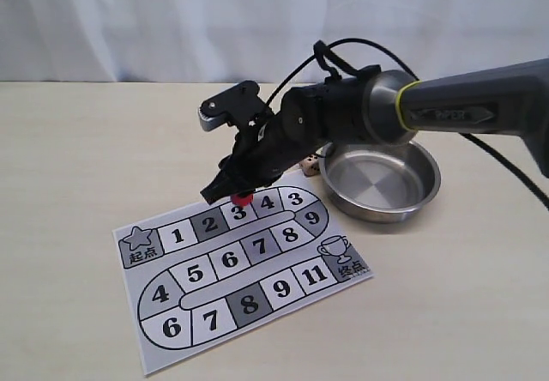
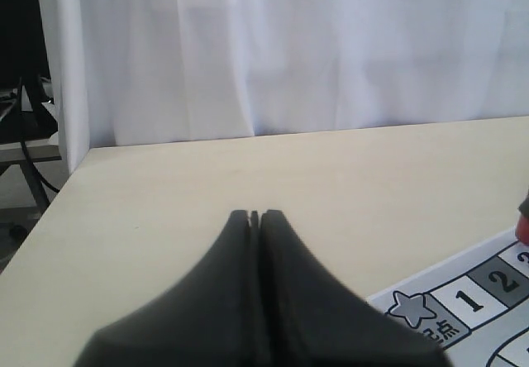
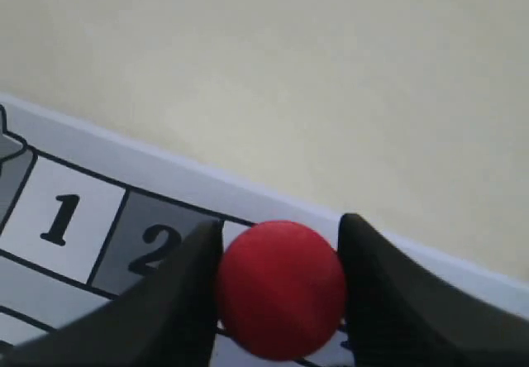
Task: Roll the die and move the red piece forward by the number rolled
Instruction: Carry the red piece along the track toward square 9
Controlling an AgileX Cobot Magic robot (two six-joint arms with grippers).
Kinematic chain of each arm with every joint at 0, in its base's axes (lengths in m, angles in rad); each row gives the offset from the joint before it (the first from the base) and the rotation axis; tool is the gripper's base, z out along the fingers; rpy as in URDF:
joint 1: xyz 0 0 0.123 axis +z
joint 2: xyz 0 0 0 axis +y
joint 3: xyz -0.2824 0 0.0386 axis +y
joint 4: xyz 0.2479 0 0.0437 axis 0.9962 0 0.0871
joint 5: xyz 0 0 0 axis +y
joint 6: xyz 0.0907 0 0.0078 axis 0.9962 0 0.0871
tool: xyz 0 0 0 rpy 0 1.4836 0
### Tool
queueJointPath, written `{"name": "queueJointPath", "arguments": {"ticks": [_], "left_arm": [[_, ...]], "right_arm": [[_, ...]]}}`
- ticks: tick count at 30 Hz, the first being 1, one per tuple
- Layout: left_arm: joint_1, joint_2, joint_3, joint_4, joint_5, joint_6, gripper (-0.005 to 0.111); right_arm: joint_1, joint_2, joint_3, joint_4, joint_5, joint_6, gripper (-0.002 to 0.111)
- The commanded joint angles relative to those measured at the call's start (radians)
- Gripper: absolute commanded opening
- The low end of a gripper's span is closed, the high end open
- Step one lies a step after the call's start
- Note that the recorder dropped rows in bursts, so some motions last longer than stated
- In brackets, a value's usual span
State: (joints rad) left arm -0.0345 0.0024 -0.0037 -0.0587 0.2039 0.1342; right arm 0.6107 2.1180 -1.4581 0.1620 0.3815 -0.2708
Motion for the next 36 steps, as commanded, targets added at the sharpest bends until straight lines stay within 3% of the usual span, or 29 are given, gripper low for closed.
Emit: {"name": "queueJointPath", "arguments": {"ticks": [1, 6, 13, 25, 36], "left_arm": [[-0.003, -0.002, 0.004, -0.004, -0.007, -0.005, 0.000], [-0.003, -0.002, 0.004, -0.004, -0.007, -0.005, 0.000], [-0.003, -0.002, 0.004, -0.004, -0.007, -0.005, 0.000], [-0.003, -0.002, 0.004, -0.002, -0.007, -0.005, 0.000], [-0.003, -0.002, 0.004, -0.002, -0.007, -0.005, 0.000]], "right_arm": [[-0.019, -0.057, -0.001, -0.041, -0.013, 0.001, 0.004], [-0.073, -0.042, 0.005, -0.022, 0.014, 0.071, 0.004], [-0.073, 0.060, 0.057, 0.010, 0.002, 0.073, 0.004], [-0.090, -0.049, 0.055, 0.001, -0.047, 0.073, 0.004], [-0.148, -0.055, 0.058, 0.005, 0.012, 0.069, 0.004]]}}
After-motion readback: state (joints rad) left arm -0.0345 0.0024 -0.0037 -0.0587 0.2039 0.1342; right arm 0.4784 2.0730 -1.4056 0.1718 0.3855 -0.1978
